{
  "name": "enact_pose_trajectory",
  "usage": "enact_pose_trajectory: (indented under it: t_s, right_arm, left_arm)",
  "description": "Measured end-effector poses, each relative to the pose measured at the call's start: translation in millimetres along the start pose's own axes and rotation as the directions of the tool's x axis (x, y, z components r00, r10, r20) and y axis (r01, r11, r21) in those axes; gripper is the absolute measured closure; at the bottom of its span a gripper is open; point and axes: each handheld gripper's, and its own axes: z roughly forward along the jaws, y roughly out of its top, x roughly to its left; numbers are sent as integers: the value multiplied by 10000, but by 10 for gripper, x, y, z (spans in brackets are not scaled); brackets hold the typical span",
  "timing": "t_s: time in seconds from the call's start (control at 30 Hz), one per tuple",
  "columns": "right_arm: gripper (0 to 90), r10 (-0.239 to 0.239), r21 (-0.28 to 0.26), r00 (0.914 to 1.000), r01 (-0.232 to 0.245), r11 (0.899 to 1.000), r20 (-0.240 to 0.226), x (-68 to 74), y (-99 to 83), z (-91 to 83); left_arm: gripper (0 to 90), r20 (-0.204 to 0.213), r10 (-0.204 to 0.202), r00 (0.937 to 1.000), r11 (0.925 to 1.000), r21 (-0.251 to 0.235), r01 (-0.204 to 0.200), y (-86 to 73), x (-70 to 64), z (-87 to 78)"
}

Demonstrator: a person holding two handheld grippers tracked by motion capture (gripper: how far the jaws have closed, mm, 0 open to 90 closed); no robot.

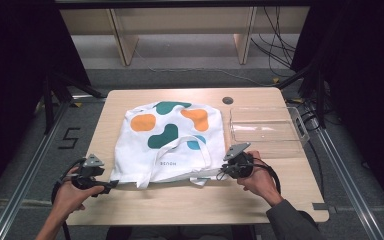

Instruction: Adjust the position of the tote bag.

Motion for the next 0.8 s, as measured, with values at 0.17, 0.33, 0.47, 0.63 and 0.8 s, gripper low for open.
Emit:
enact_pose_trajectory:
  t_s: [0.17,0.33,0.47,0.63,0.8]
  right_arm:
    - [828,150,109,9998,-149,9998,-141,-5,-9,-3]
    - [820,173,72,9997,-172,9998,-186,4,-6,2]
    - [811,248,66,9996,-248,9997,-106,2,-4,1]
    - [803,471,28,9988,-471,9989,-117,-1,-15,24]
    - [751,155,167,9996,-159,9997,216,3,-18,62]
  left_arm:
    - [265,-1,422,9991,9977,528,-421,0,-53,83]
    - [272,-254,202,9995,9976,662,-185,15,-19,120]
    - [284,-60,-187,9998,9979,620,191,48,22,182]
    - [336,-146,-790,9968,9968,-166,788,116,31,240]
    - [377,-169,-1387,9902,9895,-443,1378,158,154,290]
